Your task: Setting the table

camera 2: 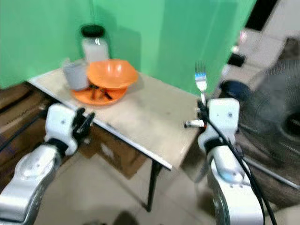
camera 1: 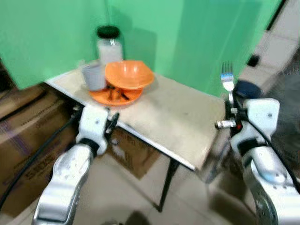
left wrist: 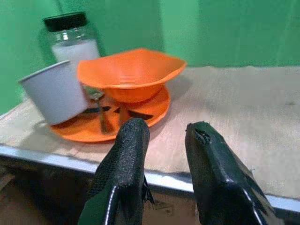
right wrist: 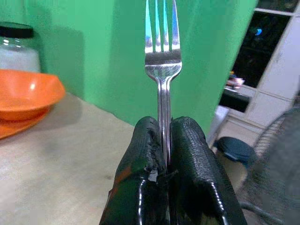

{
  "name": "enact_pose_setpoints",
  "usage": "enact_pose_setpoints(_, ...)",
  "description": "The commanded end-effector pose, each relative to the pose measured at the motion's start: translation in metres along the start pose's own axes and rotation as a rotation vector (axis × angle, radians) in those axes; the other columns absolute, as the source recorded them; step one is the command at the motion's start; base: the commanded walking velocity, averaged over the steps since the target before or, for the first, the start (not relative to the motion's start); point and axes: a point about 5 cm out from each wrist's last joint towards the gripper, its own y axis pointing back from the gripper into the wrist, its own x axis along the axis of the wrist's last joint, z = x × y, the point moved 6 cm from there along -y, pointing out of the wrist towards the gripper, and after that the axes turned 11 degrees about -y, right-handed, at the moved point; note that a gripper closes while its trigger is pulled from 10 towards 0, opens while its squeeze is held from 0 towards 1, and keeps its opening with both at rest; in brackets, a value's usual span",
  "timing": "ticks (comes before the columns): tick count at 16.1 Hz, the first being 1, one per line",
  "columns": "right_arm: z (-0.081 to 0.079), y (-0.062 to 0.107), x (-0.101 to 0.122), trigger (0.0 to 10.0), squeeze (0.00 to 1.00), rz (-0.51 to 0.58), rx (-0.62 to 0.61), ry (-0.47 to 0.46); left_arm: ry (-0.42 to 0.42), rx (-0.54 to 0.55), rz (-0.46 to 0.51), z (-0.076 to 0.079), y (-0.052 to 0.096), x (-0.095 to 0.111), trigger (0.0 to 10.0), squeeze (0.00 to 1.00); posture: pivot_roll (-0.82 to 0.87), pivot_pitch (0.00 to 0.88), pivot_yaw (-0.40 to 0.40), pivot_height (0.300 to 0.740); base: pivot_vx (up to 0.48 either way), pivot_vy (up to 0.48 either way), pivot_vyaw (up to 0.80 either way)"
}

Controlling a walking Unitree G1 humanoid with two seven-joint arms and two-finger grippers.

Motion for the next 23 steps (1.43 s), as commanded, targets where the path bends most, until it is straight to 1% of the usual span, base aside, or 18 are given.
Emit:
enact_pose_setpoints(1, -0.001, 0.002, 0.002, 10.0, 0.00, -0.002, 0.007, 0.004, -0.014, -0.001, 0.048, -0.001, 0.000, 0.013, 10.0, 0.00, 0.07, 0.000, -0.065, 0.740, 0.000, 0.000, -0.80)
enact_pose_setpoints(3, -0.001, 0.003, 0.001, 10.0, 0.00, -0.006, -0.003, -0.011, -0.019, 0.005, 0.051, -0.004, 0.000, 0.014, 10.0, 0.00, 0.07, 0.000, -0.069, 0.740, 0.000, 0.000, -0.80)
enact_pose_setpoints(6, 0.003, 0.003, -0.001, 10.0, 0.00, -0.025, -0.018, -0.022, -0.030, -0.008, 0.057, -0.003, 0.000, 0.016, 10.0, 0.00, 0.07, 0.000, -0.063, 0.740, 0.000, 0.000, -0.80)
enact_pose_setpoints(7, 0.002, 0.002, -0.006, 10.0, 0.00, -0.046, -0.010, -0.016, -0.032, -0.014, 0.060, -0.001, -0.002, 0.017, 10.0, 0.00, 0.06, 0.000, -0.057, 0.740, 0.000, 0.000, -0.80)
enact_pose_setpoints(8, 0.005, 0.002, -0.022, 10.0, 0.00, -0.100, -0.024, -0.024, -0.036, -0.017, 0.058, -0.001, -0.005, 0.017, 10.0, 0.00, 0.06, 0.000, -0.054, 0.740, 0.000, 0.000, -0.80)
enact_pose_setpoints(9, 0.010, 0.002, -0.031, 10.0, 0.00, -0.124, -0.054, -0.068, -0.034, -0.017, 0.057, -0.001, -0.008, 0.017, 10.0, 0.00, 0.05, 0.000, -0.053, 0.740, 0.000, 0.000, -0.80)
enact_pose_setpoints(10, 0.014, 0.002, -0.036, 10.0, 0.00, -0.136, -0.074, -0.086, -0.034, -0.013, 0.054, -0.002, -0.010, 0.016, 10.0, 0.00, 0.05, 0.000, -0.053, 0.740, 0.000, 0.000, -0.80)
enact_pose_setpoints(11, 0.021, 0.002, -0.042, 10.0, 0.00, -0.145, -0.082, -0.019, -0.034, -0.004, 0.035, -0.003, -0.015, 0.013, 10.0, 0.00, 0.05, 0.000, -0.048, 0.740, 0.000, 0.000, -0.80)
enact_pose_setpoints(13, 0.020, 0.000, -0.040, 10.0, 0.00, -0.145, -0.067, -0.011, -0.027, -0.002, 0.033, -0.004, -0.018, 0.013, 10.0, 0.00, 0.05, 0.000, -0.048, 0.740, 0.000, 0.000, -0.80)
enact_pose_setpoints(14, 0.011, -0.004, -0.033, 10.0, 0.00, -0.125, -0.006, -0.002, -0.017, 0.015, 0.005, -0.007, -0.021, 0.007, 10.0, 0.00, 0.04, 0.000, -0.048, 0.740, 0.000, 0.000, -0.80)
enact_pose_setpoints(15, 0.010, -0.005, -0.032, 10.0, 0.00, -0.124, -0.005, 0.001, -0.012, 0.015, 0.002, -0.007, -0.021, 0.007, 10.0, 0.00, 0.04, 0.000, -0.048, 0.740, 0.000, 0.000, -0.80)
enact_pose_setpoints(16, 0.011, -0.007, -0.028, 10.0, 0.00, -0.102, -0.012, 0.005, 0.026, 0.023, -0.010, -0.008, -0.024, 0.006, 10.0, 0.00, 0.04, 0.000, -0.050, 0.740, 0.000, 0.000, -0.80)
enact_pose_setpoints(17, 0.019, -0.010, -0.024, 10.0, 0.00, -0.066, -0.054, 0.038, 0.032, 0.023, -0.017, -0.006, -0.026, 0.006, 10.0, 0.00, 0.04, 0.000, -0.060, 0.740, 0.000, 0.000, -0.80)
enact_pose_setpoints(18, 0.020, -0.010, -0.026, 10.0, 0.00, -0.078, -0.058, 0.031, 0.039, 0.023, -0.019, -0.005, -0.027, 0.005, 10.0, 0.00, 0.04, 0.000, -0.060, 0.740, 0.000, 0.000, -0.80)
enact_pose_setpoints(19, 0.022, -0.010, -0.032, 10.0, 0.00, -0.116, -0.048, -0.039, 0.026, 0.017, -0.011, -0.002, -0.029, 0.006, 10.0, 0.00, 0.03, 0.000, -0.059, 0.740, 0.000, 0.000, -0.80)
enact_pose_setpoints(20, 0.024, -0.010, -0.034, 10.0, 0.00, -0.127, -0.051, -0.063, 0.016, 0.027, 0.010, -0.003, -0.030, 0.010, 10.0, 0.00, 0.03, 0.000, -0.063, 0.740, 0.000, 0.000, -0.80)
enact_pose_setpoints(22, 0.027, -0.009, -0.042, 10.0, 0.00, -0.154, -0.070, -0.057, 0.017, 0.026, 0.049, -0.004, -0.034, 0.019, 10.0, 0.00, 0.03, 0.000, -0.065, 0.740, 0.000, 0.000, -0.80)
enact_pose_setpoints(23, 0.027, -0.008, -0.044, 10.0, 0.00, -0.165, -0.074, -0.064, 0.021, 0.025, 0.048, -0.005, -0.035, 0.019, 10.0, 0.00, 0.03, 0.000, -0.062, 0.740, 0.000, 0.000, -0.80)
